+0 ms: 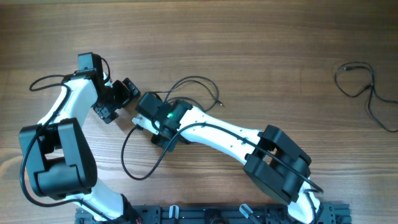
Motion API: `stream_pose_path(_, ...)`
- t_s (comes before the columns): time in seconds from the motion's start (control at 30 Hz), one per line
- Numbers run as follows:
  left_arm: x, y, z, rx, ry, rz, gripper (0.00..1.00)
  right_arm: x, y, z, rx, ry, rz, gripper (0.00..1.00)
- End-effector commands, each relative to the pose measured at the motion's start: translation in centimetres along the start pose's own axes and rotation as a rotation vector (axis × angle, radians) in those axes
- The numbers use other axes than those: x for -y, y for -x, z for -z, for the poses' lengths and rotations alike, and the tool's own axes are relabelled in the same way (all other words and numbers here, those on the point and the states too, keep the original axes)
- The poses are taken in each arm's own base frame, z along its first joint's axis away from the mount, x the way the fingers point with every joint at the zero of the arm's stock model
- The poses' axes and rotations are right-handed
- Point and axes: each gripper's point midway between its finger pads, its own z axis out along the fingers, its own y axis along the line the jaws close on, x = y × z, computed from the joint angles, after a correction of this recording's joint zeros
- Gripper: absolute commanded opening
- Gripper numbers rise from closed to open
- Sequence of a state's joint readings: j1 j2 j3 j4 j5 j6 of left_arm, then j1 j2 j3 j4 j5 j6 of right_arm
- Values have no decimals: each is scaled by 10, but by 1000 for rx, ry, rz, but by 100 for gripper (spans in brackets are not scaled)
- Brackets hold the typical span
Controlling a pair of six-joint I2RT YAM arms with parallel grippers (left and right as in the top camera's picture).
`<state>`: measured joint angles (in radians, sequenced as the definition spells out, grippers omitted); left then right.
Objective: Untangle cables
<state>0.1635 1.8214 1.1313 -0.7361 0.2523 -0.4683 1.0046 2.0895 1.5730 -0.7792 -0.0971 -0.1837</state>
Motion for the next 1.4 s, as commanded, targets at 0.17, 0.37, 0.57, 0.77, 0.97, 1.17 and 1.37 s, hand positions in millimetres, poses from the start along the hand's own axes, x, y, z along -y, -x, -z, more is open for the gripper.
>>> stream_pose_path(0.17,-5,2,-3,10,32,-23,100,5,-29,-27,-58,-31,-17,42)
stream_pose_path(0.37,-3,6,-3,26,24,-25,100,13,-24,-33,-18,-70,-72,26)
stream_pose_path(0.57,-3,6,-3,27,24,-25,100,25,3,-31,99,-122,-142,41)
stream_pose_path(0.77,-3,6,-3,26,24,-25,100,25,7,-31,120,-123,-160,35)
stream_pose_path(0.97,-3,6,-3,26,24,-25,100,24,-2,-32,88,-116,-236,35)
stream_pose_path(1.17,-3,6,-3,26,24,-25,100,23,-11,-44,94,-116,-238,35)
stream_pose_path(1.37,-3,6,-3,26,24,-25,100,26,-12,-49,118,-130,-238,6)
